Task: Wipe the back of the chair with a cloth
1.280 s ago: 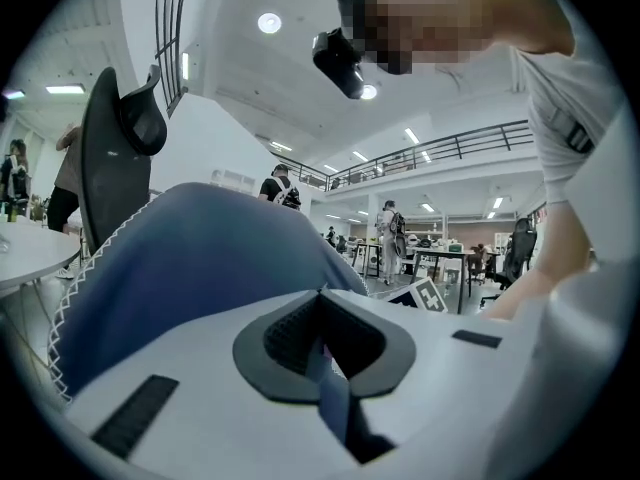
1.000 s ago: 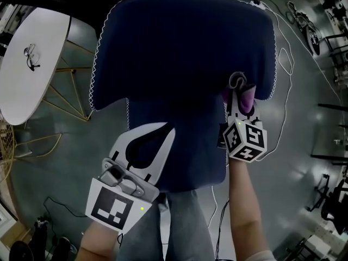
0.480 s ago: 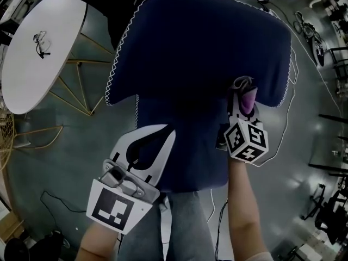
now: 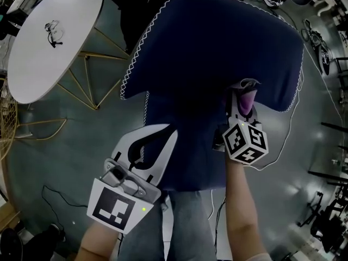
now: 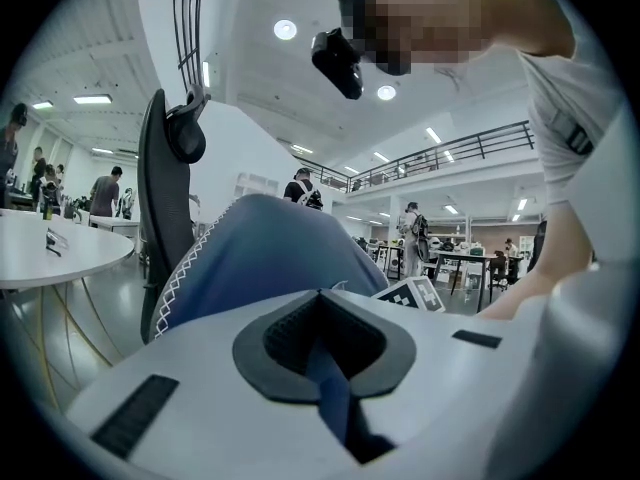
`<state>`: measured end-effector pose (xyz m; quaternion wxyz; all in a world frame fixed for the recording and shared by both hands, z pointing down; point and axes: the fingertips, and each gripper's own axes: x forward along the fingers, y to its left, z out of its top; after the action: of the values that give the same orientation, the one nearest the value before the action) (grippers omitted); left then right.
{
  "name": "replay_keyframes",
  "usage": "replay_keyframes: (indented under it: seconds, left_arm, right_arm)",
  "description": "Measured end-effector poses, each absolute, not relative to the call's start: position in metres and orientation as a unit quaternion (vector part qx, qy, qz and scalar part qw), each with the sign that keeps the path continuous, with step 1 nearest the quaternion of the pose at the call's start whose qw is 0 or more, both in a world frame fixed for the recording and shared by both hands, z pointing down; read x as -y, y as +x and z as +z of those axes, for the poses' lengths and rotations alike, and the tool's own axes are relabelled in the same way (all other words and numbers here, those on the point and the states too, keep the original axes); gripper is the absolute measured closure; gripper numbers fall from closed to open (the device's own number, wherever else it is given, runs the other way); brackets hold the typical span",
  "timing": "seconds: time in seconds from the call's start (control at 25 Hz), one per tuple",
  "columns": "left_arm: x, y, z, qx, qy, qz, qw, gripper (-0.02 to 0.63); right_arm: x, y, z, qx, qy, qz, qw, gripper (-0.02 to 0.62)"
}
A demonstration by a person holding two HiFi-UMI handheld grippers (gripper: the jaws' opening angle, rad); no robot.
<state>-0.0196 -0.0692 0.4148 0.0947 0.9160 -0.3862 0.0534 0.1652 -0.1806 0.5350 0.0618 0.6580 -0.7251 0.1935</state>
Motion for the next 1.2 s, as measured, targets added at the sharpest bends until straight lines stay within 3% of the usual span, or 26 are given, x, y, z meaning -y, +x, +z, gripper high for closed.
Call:
replay_keyframes:
  seconds: [0.68,1.2]
  left_arm:
    - [0.055,-0.053,0.411,0.426,0.899,0.052,0.090,0.594]
    - [0.053,-0.096,0.410,0.459,0.882,0.044,0.100,0.594]
  right_arm:
    - [0.179,0.010,0.513,0.840,0.512,0.155,0.095,0.517]
    - [0.166,-0.061,0.497,0.873,0.456,0.152,0.079,0.517]
